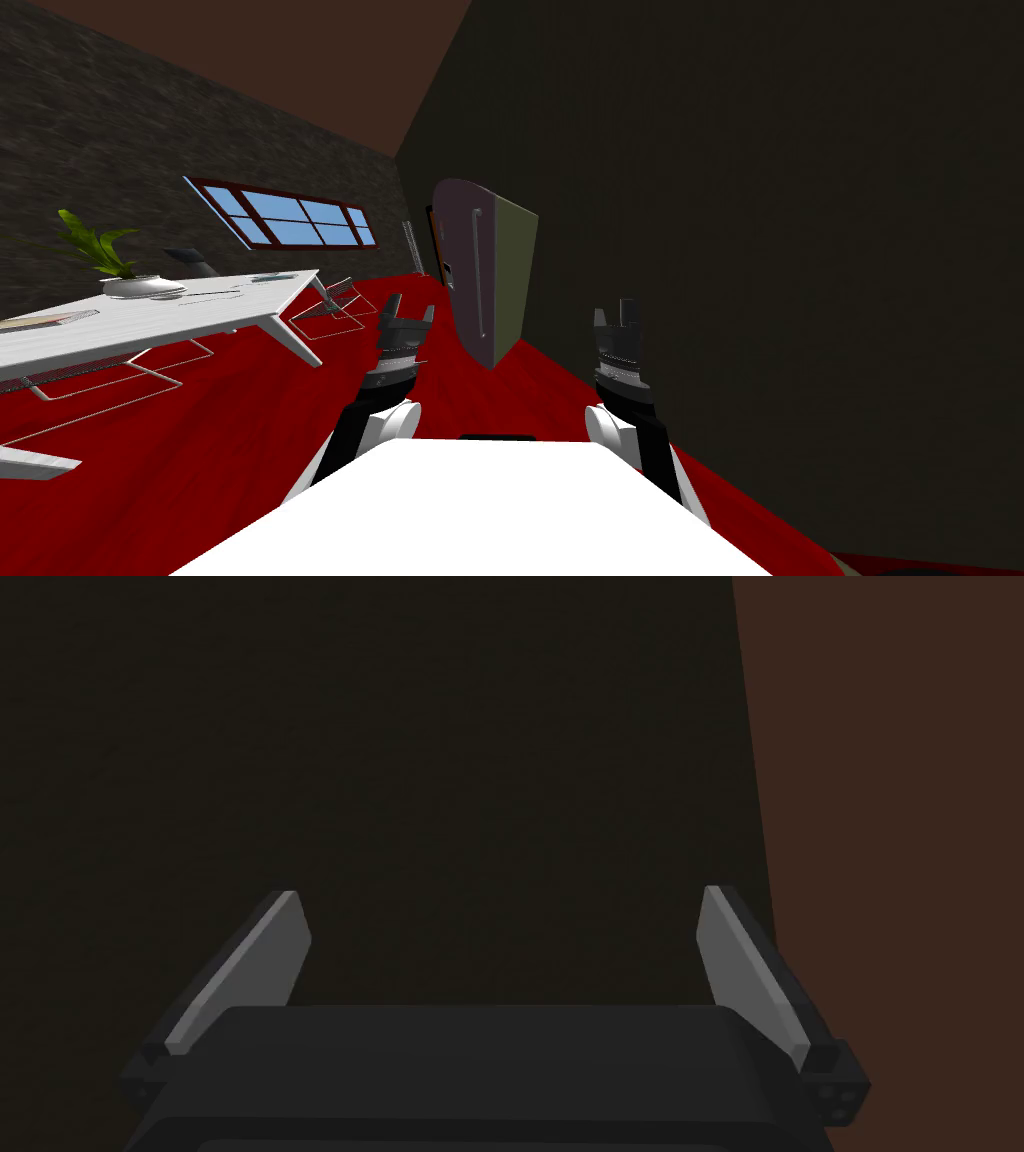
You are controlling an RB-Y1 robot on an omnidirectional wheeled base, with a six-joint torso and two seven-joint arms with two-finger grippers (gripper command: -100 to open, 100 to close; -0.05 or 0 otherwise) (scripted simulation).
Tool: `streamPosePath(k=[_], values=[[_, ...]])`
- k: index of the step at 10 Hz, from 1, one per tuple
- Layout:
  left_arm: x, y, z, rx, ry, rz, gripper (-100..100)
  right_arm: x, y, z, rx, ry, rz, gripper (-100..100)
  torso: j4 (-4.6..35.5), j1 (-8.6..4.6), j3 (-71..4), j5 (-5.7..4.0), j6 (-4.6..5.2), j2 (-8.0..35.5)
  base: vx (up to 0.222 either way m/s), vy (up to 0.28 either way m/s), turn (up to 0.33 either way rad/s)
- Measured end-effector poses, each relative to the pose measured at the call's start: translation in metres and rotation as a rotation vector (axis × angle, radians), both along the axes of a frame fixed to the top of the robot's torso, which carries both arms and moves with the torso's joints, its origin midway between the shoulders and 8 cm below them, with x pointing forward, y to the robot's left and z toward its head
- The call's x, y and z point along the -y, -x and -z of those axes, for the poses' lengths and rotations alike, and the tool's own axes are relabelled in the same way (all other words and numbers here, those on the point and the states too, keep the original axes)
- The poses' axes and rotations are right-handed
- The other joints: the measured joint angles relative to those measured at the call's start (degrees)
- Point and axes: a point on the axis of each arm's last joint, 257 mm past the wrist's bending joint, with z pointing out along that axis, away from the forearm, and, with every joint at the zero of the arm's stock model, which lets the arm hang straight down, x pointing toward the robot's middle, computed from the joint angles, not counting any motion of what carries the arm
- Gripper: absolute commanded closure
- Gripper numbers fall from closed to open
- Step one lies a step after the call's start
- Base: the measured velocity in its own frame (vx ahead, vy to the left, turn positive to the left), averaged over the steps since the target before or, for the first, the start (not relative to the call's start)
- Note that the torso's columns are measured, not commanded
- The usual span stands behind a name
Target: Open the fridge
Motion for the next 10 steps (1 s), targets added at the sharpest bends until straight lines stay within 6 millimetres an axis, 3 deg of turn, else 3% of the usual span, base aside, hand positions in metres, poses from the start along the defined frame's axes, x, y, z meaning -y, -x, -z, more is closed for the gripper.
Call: streamPosePath(k=[2,9,10], values=[[0.0000,0.0000,0.0000,0.000,0.000,0.000,0,0.0000,0.0000,0.0000,0.000,0.000,0.000,0,6.0,0.00,-12.0,0.00,0.00,6.0,0.000,0.000,0.000],[0.0000,0.0001,-0.0002,0.000,0.000,0.000,0,0.0000,0.0001,-0.0002,0.000,0.000,0.000,0,35.4,0.00,-70.7,0.00,0.00,35.4,0.000,0.000,0.000],[0.0000,0.0001,-0.0002,0.000,0.000,0.000,-100,0.0000,0.0001,-0.0002,0.000,0.000,0.000,0,39.6,0.00,-79.2,0.00,0.00,39.6,0.023,-0.006,0.015]])
